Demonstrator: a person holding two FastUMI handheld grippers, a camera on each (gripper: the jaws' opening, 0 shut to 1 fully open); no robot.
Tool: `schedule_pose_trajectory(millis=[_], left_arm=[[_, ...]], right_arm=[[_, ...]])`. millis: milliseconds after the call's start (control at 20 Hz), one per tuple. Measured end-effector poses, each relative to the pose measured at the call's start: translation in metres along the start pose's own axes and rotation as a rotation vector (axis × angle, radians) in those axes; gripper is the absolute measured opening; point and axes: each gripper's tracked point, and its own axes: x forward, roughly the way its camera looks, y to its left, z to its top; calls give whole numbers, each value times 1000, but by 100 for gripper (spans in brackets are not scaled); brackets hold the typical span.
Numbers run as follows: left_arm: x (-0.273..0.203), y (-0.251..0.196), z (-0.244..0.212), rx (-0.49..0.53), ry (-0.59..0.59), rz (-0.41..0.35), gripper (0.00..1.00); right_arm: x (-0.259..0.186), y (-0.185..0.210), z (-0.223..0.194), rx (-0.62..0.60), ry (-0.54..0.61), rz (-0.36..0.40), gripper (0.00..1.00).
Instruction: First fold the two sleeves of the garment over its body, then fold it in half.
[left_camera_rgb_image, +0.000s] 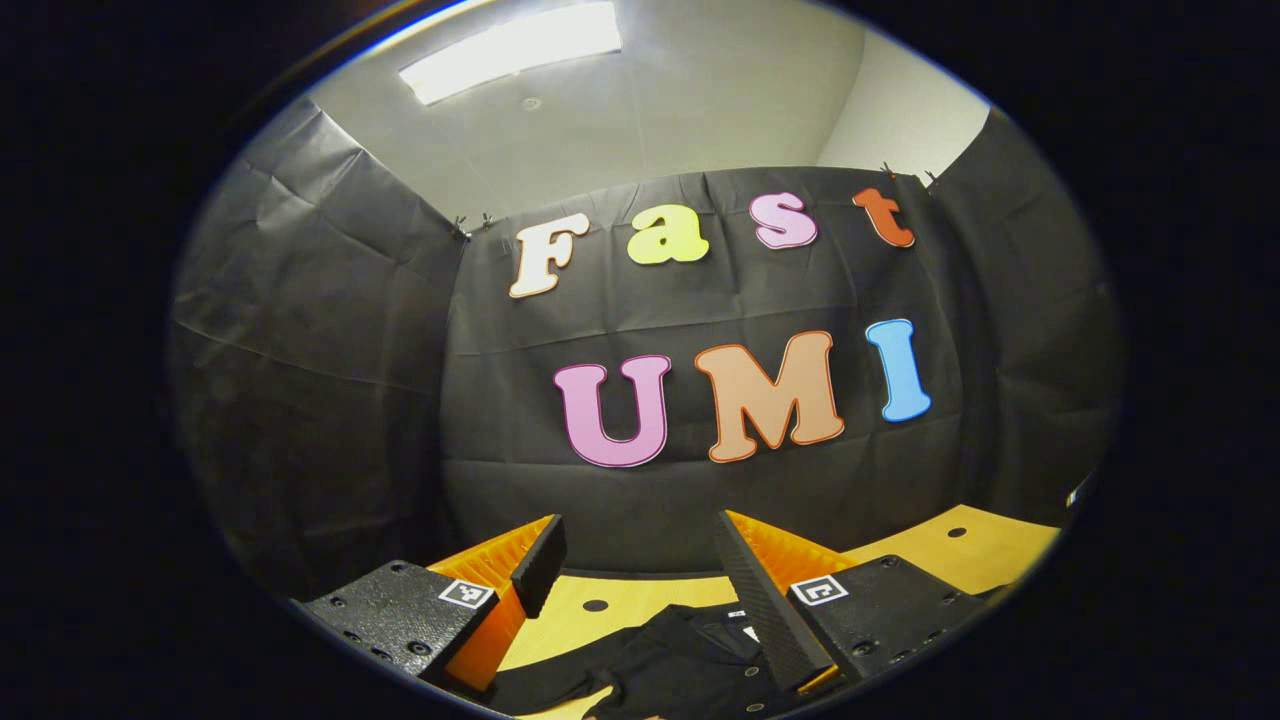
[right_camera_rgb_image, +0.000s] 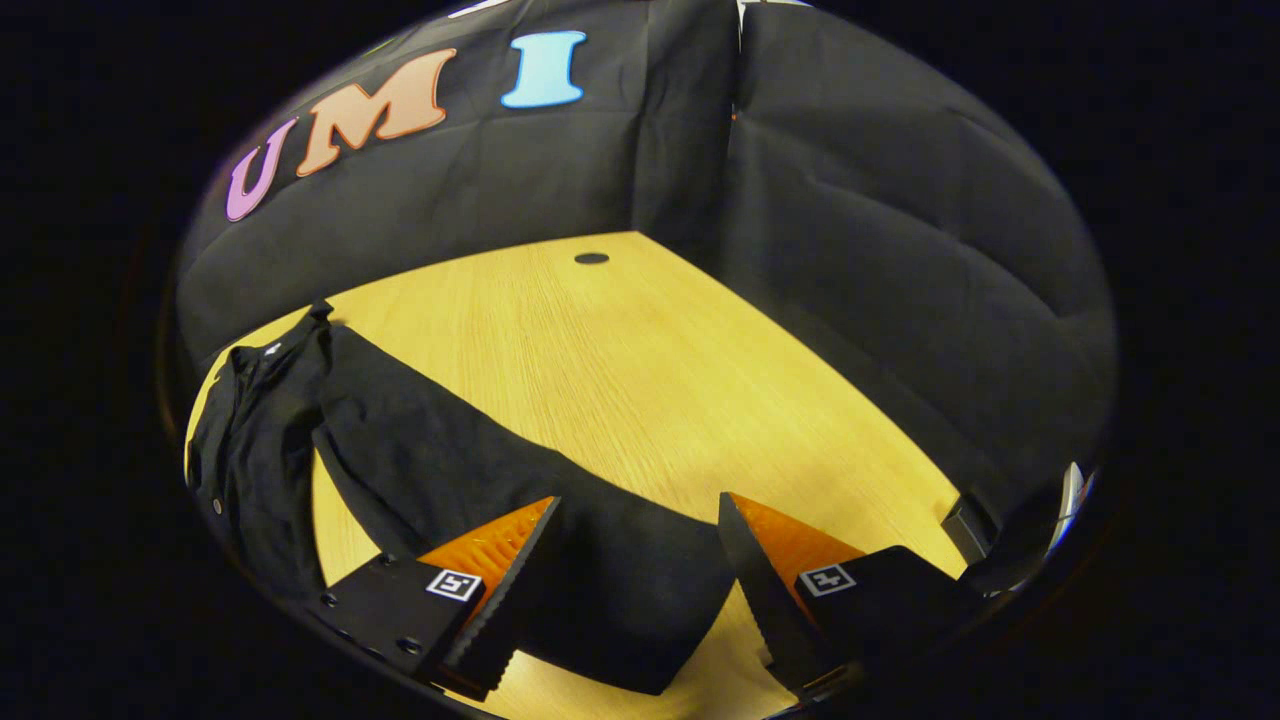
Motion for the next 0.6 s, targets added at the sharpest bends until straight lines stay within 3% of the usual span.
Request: schedule_pose_trajectory(millis=[50,150,250,350,450,500,600], left_arm=[[0,-3,1,1,0,0,92],[2,-10,1,2,2,-3,93],[3,-16,-1,2,8,-3,89],[5,-20,-4,-4,15,2,93],[5,-24,-6,-13,20,13,89],[5,-25,-7,-17,22,20,93],[3,-27,-8,-20,23,34,89]], right_arm=[[0,0,-10,-18,54,15,99],[3,6,-3,35,20,45,100],[3,9,-4,8,18,77,89],[4,21,-5,-57,-1,91,47],[3,18,-7,-124,-2,46,5],[1,18,-8,-155,14,49,5],[0,23,-4,-115,53,113,4]])
